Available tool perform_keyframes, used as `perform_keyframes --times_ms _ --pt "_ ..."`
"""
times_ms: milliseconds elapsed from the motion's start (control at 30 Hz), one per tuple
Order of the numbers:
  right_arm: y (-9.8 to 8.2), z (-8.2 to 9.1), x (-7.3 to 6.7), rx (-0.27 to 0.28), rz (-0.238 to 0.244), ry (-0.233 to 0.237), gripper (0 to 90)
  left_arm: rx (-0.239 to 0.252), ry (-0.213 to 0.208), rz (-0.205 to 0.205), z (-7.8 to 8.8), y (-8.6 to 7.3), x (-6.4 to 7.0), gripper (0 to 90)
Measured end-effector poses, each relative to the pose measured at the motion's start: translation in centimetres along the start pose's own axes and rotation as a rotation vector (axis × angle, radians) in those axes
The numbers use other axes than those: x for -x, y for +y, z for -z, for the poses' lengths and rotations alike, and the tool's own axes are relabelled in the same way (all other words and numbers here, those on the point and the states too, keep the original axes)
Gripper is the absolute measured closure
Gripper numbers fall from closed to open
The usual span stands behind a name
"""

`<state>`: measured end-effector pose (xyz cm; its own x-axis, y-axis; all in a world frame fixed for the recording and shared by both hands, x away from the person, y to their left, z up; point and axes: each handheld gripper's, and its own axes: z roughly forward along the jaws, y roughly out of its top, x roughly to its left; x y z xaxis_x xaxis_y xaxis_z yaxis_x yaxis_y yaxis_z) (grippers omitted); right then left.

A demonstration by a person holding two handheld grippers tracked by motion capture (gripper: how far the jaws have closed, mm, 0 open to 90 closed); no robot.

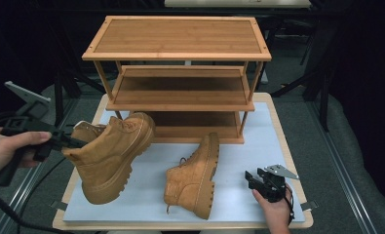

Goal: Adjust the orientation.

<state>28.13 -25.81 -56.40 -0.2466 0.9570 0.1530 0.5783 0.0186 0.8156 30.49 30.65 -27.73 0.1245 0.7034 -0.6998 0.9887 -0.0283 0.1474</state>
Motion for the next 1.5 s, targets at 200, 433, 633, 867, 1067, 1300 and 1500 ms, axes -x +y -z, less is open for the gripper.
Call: perform_keyframes --times_ms 200,433,633,867,1067,1300,1500 --pt "0.0 0.0 0.0 -0.003 -0.001 -0.004 45.9 0.047 -0.014 -0.017 1.8 0.0 1.2 78.0" --pt "0.0 0.0 0.0 0.005 -0.002 -0.003 45.9 0.089 -0.012 -0.023 2.5 0.8 2.1 77.9" --pt "0.0 -0.1 0.0 0.017 -0.004 0.002 45.9 0.112 0.002 -0.03 2.1 2.1 2.5 77.9" --pt "0.0 0.0 0.0 0.007 -0.001 -0.001 45.9 0.164 -0.006 -0.016 1.0 4.7 2.4 78.0" --pt "0.0 0.0 0.1 0.022 -0.005 0.004 45.9 0.221 0.002 -0.008 -0.2 6.9 2.3 78.1" --pt "0.0 0.0 0.2 0.025 -0.004 0.007 45.9 0.319 0.023 0.017 -1.1 8.9 1.6 78.2" --pt "0.0 0.0 0.2 0.024 -0.006 0.008 45.9 0.402 0.028 0.039 -2.3 9.9 1.4 78.1"
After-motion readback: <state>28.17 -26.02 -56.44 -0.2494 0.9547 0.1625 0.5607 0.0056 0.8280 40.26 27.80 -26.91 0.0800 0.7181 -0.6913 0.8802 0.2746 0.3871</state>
